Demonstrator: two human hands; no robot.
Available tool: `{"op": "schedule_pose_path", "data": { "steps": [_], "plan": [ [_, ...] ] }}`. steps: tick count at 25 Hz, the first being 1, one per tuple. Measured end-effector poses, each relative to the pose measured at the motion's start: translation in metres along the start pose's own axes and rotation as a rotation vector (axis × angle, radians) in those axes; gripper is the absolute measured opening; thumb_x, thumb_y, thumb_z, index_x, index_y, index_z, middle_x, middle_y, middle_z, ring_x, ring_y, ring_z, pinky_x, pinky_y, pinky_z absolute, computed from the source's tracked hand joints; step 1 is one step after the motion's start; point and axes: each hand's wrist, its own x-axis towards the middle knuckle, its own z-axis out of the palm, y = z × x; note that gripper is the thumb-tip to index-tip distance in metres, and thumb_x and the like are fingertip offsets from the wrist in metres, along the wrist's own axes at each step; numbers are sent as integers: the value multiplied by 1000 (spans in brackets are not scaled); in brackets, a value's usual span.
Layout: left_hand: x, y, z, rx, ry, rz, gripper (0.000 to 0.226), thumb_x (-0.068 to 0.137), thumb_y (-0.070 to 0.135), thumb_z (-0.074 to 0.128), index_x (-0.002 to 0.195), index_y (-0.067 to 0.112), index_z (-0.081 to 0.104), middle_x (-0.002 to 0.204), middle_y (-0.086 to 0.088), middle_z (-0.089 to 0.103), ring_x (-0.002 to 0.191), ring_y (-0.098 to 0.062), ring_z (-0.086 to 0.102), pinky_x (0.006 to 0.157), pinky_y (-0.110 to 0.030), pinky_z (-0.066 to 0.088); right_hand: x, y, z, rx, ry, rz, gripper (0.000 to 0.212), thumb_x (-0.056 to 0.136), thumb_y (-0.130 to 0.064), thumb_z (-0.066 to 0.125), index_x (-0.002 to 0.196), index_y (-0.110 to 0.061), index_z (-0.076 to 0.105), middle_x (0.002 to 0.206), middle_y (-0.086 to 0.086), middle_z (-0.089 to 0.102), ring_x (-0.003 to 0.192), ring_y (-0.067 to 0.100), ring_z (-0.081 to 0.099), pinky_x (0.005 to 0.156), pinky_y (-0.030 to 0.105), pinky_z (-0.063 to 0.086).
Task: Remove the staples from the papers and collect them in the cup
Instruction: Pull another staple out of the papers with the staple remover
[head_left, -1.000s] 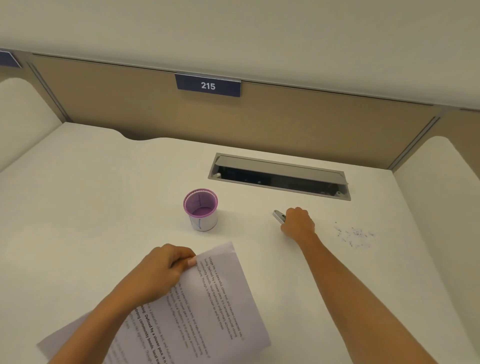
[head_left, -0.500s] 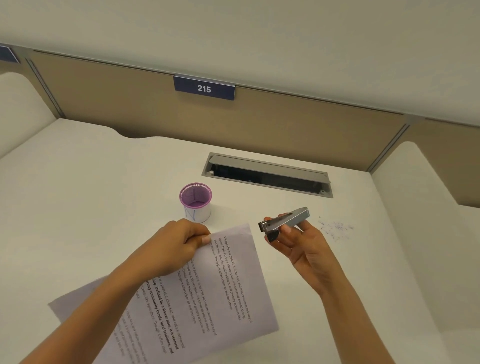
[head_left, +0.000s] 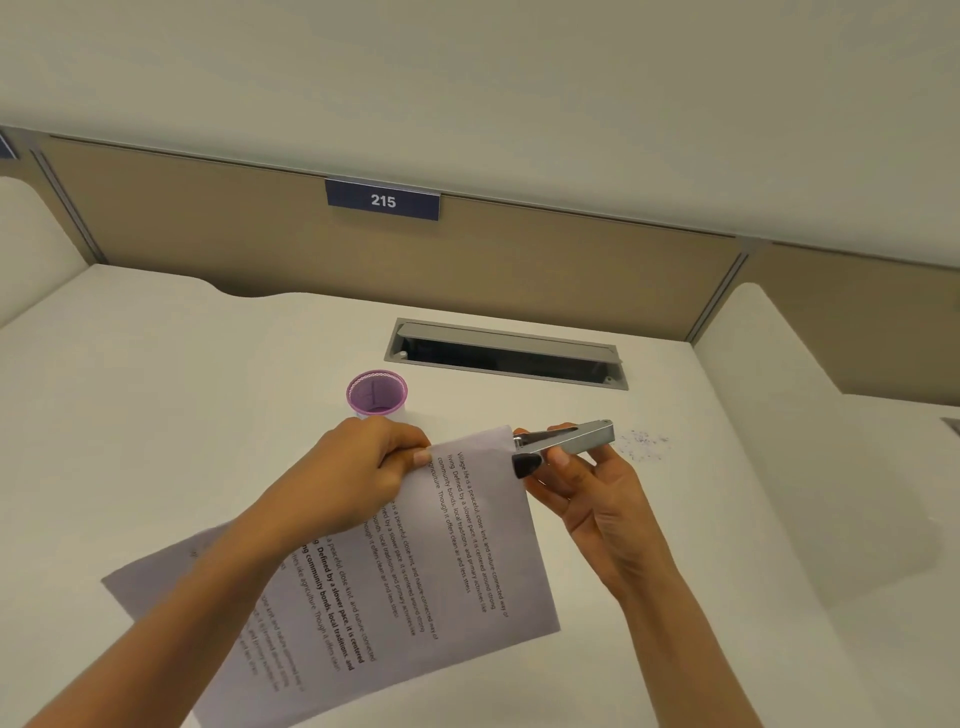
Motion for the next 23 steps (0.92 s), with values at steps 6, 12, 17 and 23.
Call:
{"op": "schedule_pose_path", "data": {
  "steps": [6, 12, 17, 23],
  "plan": [
    [-15, 3, 4, 18, 40, 38, 22, 98, 31, 47, 81, 38, 60, 66, 23, 57, 58, -2, 55, 52, -14, 32, -18, 1, 7, -46, 6, -44, 28, 76, -18, 71, 104, -19, 67, 115, 15, 71, 106, 36, 67, 86, 42, 57],
    [-27, 6, 5, 16, 43, 51, 21, 98, 32, 46, 85, 39, 60, 66, 23, 58, 55, -2, 54, 50, -11, 31, -29, 10, 18, -131, 17, -81, 35, 72, -30, 76, 104, -19, 66, 112, 12, 72, 104, 33, 69, 82, 40, 59],
    [-32, 9, 6, 32, 63, 66, 22, 98, 33, 45, 101, 33, 67, 70, 24, 58, 54, -2, 55, 47, -10, 34, -33, 13, 25, -197, 44, -129, 45, 71, -40, 74, 109, -18, 63, 108, 5, 75, 99, 29, 71, 73, 34, 60],
    [-35, 12, 5, 46, 93, 86, 23, 98, 31, 46, 105, 28, 68, 78, 18, 61, 57, -3, 55, 51, -10, 32, -37, 10, 28, -210, 76, -173, 40, 74, -38, 71, 107, -17, 63, 106, 4, 75, 97, 27, 72, 73, 32, 59]
  ]
}}
